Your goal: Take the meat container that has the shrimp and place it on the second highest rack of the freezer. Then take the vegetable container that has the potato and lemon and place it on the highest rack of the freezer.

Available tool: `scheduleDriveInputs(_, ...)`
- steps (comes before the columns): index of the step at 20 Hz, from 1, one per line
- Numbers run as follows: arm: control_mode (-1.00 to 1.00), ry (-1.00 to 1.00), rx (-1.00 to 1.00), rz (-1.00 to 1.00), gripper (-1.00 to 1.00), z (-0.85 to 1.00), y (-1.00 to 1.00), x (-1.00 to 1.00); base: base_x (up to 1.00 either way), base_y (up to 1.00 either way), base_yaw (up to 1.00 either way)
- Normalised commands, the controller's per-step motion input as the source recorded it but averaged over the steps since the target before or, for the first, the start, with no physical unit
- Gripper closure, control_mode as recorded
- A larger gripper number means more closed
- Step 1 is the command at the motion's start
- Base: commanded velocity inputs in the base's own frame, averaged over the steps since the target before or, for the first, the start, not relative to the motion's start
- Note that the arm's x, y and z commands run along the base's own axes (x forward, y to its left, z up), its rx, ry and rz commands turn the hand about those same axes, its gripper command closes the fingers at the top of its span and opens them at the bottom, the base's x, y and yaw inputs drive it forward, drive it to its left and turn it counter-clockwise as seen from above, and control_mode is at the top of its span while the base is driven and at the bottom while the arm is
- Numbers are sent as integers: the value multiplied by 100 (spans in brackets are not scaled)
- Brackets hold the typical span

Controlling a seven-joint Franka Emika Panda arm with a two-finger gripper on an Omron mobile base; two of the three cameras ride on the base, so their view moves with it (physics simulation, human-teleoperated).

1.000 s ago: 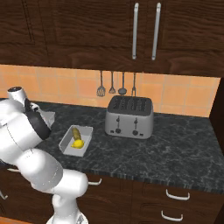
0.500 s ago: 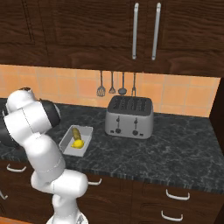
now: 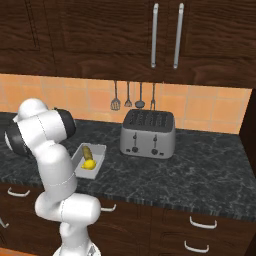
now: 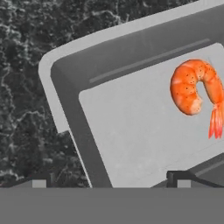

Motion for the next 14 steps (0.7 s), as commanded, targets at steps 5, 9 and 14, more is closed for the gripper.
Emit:
scheduleDriveInputs(5, -100, 0, 0, 0, -100, -10, 0, 20, 0, 0, 0)
scheduleDriveInputs(9, -100, 0, 0, 0, -100, -8, 1, 8, 0, 0, 0)
scheduleDriveInputs(14, -100, 0, 0, 0, -100, -3, 21, 0, 0, 0, 0)
